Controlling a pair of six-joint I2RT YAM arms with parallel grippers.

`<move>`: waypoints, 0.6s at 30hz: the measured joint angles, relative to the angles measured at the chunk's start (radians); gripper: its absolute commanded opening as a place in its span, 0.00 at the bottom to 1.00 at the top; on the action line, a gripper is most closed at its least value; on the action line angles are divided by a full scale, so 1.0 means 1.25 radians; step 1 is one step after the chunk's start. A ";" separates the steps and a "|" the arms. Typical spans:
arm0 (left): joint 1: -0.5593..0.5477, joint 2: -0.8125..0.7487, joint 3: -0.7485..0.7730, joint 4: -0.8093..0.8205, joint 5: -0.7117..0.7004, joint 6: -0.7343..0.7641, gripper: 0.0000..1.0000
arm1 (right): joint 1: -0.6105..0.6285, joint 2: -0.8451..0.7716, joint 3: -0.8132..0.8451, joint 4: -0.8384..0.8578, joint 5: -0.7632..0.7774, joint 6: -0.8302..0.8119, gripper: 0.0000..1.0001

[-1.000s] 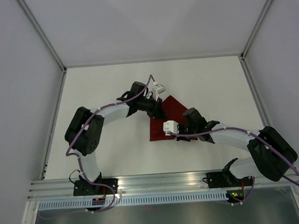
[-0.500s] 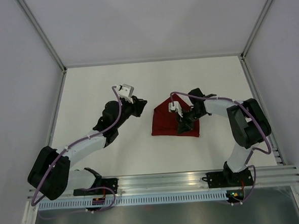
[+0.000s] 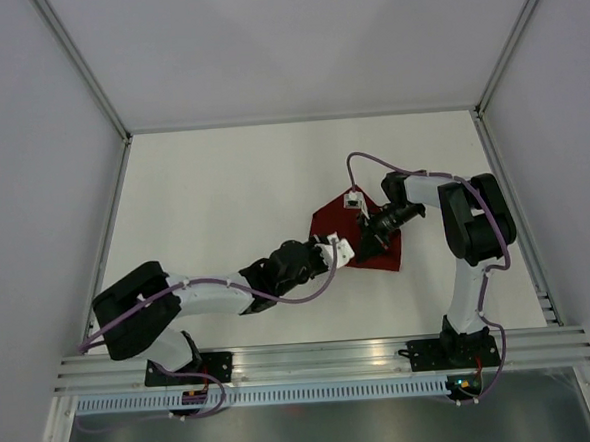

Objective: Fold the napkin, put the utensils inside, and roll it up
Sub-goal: Roll the napkin with the utensil

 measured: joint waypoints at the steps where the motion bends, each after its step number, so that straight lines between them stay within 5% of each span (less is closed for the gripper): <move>1: -0.015 0.023 0.003 -0.005 -0.003 0.029 0.39 | -0.002 0.003 0.002 -0.005 -0.002 -0.002 0.00; 8: -0.102 0.159 0.054 -0.019 -0.008 0.170 0.41 | -0.008 0.021 0.014 -0.032 -0.009 -0.008 0.00; 18: -0.109 0.239 0.092 -0.005 0.014 0.238 0.44 | -0.011 0.030 0.021 -0.049 -0.011 -0.009 0.00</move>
